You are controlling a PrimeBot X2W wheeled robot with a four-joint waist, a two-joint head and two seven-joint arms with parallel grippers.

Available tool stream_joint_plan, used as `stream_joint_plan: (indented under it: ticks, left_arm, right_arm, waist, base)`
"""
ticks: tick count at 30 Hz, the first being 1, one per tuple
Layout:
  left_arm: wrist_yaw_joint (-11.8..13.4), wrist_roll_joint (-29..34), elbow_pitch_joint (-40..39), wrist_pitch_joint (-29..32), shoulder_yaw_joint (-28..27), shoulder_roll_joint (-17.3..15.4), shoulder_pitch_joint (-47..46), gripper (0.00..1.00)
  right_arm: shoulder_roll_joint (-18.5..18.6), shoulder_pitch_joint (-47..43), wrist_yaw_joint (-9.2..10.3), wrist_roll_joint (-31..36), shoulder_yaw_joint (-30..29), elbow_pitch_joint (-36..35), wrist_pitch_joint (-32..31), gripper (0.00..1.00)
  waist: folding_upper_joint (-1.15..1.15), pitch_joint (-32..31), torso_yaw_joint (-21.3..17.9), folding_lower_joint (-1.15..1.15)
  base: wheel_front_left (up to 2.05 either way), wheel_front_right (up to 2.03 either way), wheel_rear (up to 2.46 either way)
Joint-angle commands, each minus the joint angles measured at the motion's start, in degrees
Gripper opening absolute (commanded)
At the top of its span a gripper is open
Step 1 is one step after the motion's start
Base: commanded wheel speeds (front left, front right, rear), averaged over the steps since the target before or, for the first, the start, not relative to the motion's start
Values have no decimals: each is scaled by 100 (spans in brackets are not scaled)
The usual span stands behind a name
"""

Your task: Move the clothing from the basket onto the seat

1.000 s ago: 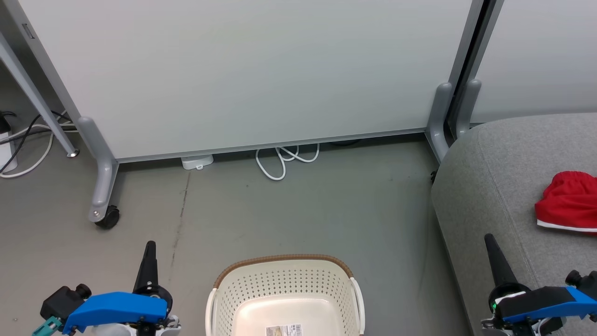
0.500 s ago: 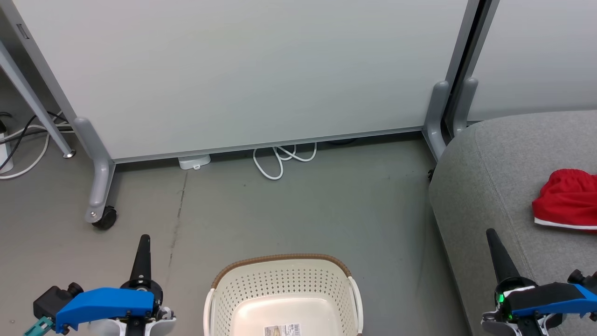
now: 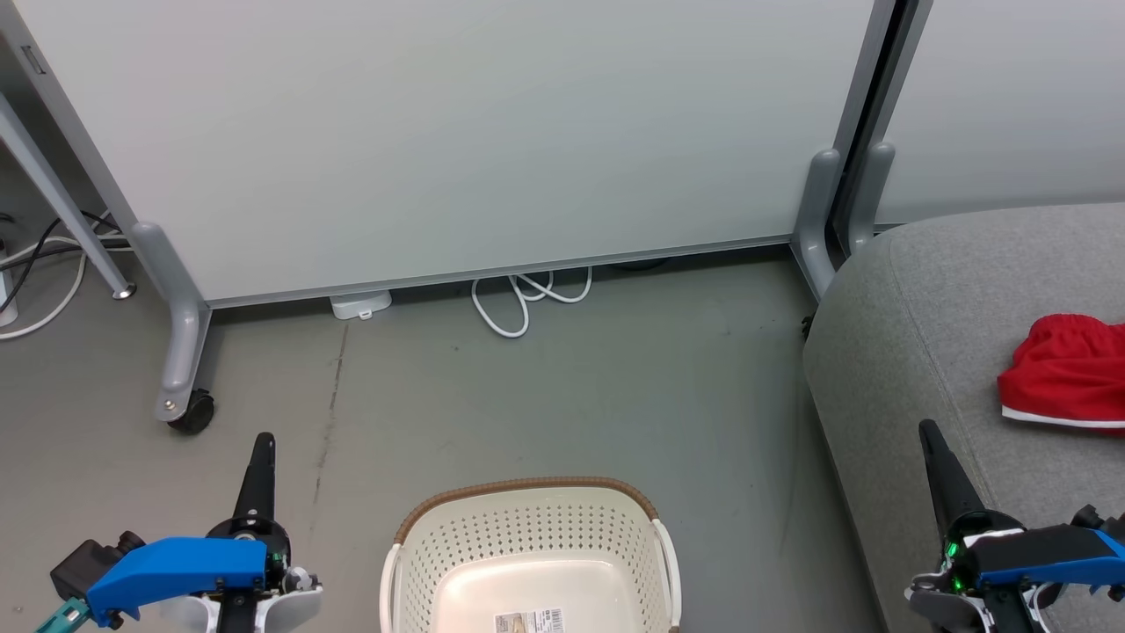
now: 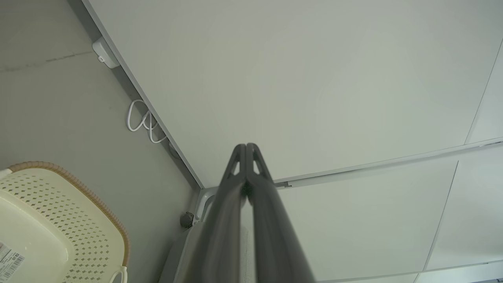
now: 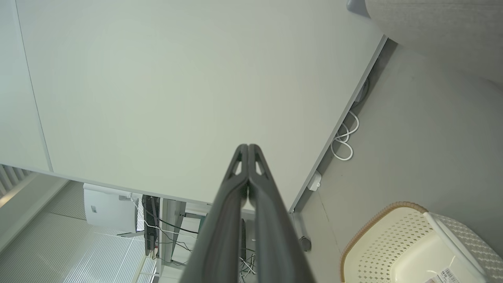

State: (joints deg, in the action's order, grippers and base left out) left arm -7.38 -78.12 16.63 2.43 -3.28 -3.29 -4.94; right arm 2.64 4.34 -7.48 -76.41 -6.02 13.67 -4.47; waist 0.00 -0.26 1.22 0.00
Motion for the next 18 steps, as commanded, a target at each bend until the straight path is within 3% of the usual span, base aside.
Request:
stream_joint_plan:
  ticks: [1, 18]
  left_arm:
    - [-15, -112, -66, 42, -61, -2, -122, 0]
    - [-17, -790, -175, 241, -208, 25, -152, 0]
  right_arm:
    - [34, 90, -2, -127, -17, -18, -24, 0]
    - [36, 156, -3, -888, -40, 13, -123, 0]
  waist:
    - [0, 2, -4, 0]
    - [0, 22, -60, 0]
  base:
    - [0, 0, 0]
    - [0, 0, 0]
